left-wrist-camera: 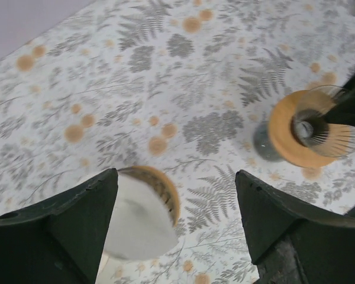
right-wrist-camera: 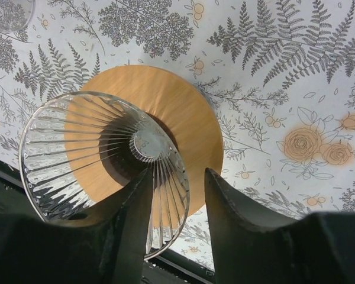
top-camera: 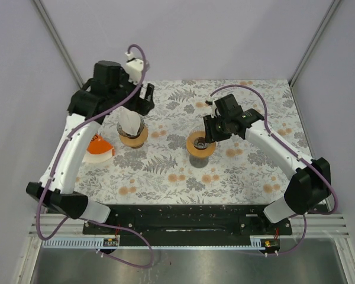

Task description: Place the coffee filter in the dripper

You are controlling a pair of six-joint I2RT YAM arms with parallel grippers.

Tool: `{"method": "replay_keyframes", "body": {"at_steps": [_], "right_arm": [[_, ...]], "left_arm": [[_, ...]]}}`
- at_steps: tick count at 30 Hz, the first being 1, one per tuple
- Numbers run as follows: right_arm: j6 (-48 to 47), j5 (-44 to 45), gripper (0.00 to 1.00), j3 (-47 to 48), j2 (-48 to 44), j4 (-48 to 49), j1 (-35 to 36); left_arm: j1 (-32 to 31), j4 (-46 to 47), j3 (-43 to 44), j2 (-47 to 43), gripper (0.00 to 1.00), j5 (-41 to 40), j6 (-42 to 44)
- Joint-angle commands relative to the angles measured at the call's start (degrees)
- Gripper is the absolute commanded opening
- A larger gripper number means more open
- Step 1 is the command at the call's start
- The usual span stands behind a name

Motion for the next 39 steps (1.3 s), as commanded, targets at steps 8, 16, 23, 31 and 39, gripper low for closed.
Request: {"method": "replay_keyframes", "body": {"at_steps": [8, 16, 23, 31, 39], "right_arm": [[-4.0, -0.6, 0.64, 7.5, -1.6, -2.0, 0.5], [-5.1, 0.0, 0.74, 9.8, -5.8, -2.0, 0.4], [-4.7, 1.1, 0.79, 10.5, -8.2, -1.0, 0.5], [-5.1, 2.5, 0.8, 9.8, -8.4, 0.5, 0.5], [-6.5, 4.0, 0.81, 4.8, -12.4, 5.0, 0.4]], "left_arm": [[24.7, -0.4, -16.3, -15.5, 0.85, -5.3, 2.5], [42.6, -0.4, -27.2, -19.2, 0.83, -1.1, 6.0], [53.9, 0.8, -35.6, -21.0, 0.73, 4.3, 11.9], [61.0, 2.8, -42.4, -15.5, 0.64, 7.7, 19.5], [61.0, 8.4, -45.4, -7.7, 0.62, 11.5, 23.7]]}}
